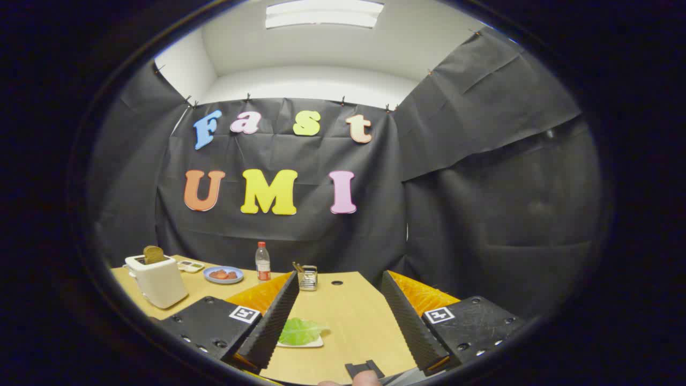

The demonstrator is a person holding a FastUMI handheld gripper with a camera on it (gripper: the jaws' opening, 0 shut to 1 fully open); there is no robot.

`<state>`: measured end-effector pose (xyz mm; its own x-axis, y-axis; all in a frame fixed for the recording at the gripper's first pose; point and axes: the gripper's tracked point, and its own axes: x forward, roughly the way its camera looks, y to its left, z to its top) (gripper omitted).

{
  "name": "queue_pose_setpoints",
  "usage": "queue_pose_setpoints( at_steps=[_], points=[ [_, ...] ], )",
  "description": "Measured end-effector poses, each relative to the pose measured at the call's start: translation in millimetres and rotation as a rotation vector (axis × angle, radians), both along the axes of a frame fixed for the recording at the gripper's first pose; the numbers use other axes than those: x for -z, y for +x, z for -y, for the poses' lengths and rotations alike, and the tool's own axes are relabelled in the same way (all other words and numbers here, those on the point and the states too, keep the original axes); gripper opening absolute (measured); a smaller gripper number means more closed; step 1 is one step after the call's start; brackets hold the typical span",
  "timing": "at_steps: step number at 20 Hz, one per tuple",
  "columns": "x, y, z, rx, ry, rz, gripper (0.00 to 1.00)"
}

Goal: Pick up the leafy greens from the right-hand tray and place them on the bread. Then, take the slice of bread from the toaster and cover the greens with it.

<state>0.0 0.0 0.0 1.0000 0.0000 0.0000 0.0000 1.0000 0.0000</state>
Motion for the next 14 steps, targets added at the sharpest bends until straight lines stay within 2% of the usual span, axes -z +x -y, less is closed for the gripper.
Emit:
queue_pose_setpoints(
  at_steps=[6,9,14],
  points=[
    [8,9,-4,-0.010,-0.012,-0.012,0.95],
    [17,11,-16,-0.052,-0.011,-0.037,0.95],
    [14,8,-16,-0.055,-0.014,-0.033,0.95]
  ],
)
